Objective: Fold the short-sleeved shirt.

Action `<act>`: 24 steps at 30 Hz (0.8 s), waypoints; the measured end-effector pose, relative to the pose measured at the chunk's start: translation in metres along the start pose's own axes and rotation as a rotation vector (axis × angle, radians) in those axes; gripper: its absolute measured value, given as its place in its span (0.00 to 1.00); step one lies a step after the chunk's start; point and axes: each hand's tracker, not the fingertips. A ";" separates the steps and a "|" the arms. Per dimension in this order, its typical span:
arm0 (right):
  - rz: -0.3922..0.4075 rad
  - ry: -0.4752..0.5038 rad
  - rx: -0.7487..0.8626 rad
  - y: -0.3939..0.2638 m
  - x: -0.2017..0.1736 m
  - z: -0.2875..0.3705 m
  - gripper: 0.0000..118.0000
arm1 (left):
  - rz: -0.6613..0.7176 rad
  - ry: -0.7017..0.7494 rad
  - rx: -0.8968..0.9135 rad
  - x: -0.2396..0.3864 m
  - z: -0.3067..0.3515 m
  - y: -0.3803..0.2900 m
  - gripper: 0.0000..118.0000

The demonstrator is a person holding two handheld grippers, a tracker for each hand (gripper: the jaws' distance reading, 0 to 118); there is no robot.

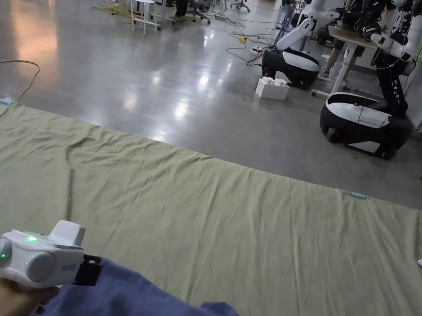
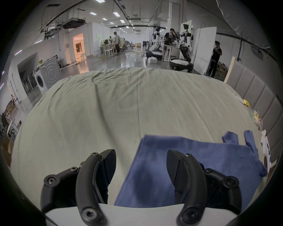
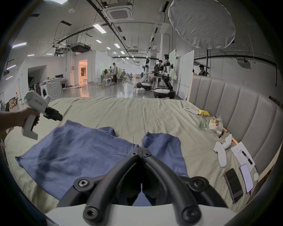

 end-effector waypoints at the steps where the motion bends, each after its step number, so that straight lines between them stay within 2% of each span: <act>1: 0.001 0.001 -0.012 -0.003 0.001 -0.003 0.00 | 0.001 0.000 0.000 -0.002 -0.014 0.003 0.60; 5: 0.018 -0.002 -0.052 -0.013 0.002 -0.015 0.00 | 0.016 -0.012 -0.051 -0.005 -0.054 0.011 0.61; 8: 0.018 -0.005 -0.080 -0.020 0.005 -0.022 0.00 | -0.027 0.034 -0.111 -0.002 -0.080 0.009 0.62; 14: 0.008 -0.021 -0.115 -0.029 0.012 -0.030 0.00 | -0.119 0.073 -0.093 0.011 -0.084 0.008 0.61; 15: 0.001 -0.022 -0.121 -0.031 0.014 -0.031 0.00 | -0.131 0.067 -0.087 0.013 -0.083 0.007 0.56; 17: -0.025 -0.031 -0.137 -0.034 0.017 -0.034 0.00 | -0.190 0.068 -0.078 0.019 -0.081 0.006 0.39; 19: -0.049 -0.046 -0.145 -0.035 0.023 -0.034 0.00 | -0.216 0.060 -0.087 0.025 -0.078 0.007 0.17; 22: -0.077 -0.088 -0.163 -0.032 0.035 -0.034 0.01 | -0.237 0.069 -0.112 0.032 -0.074 0.009 0.07; 23: -0.082 -0.102 -0.173 -0.031 0.042 -0.035 0.04 | -0.240 0.073 -0.116 0.032 -0.071 0.011 0.05; 24: -0.087 -0.112 -0.183 -0.030 0.049 -0.036 0.13 | -0.228 0.072 -0.108 0.031 -0.067 0.012 0.05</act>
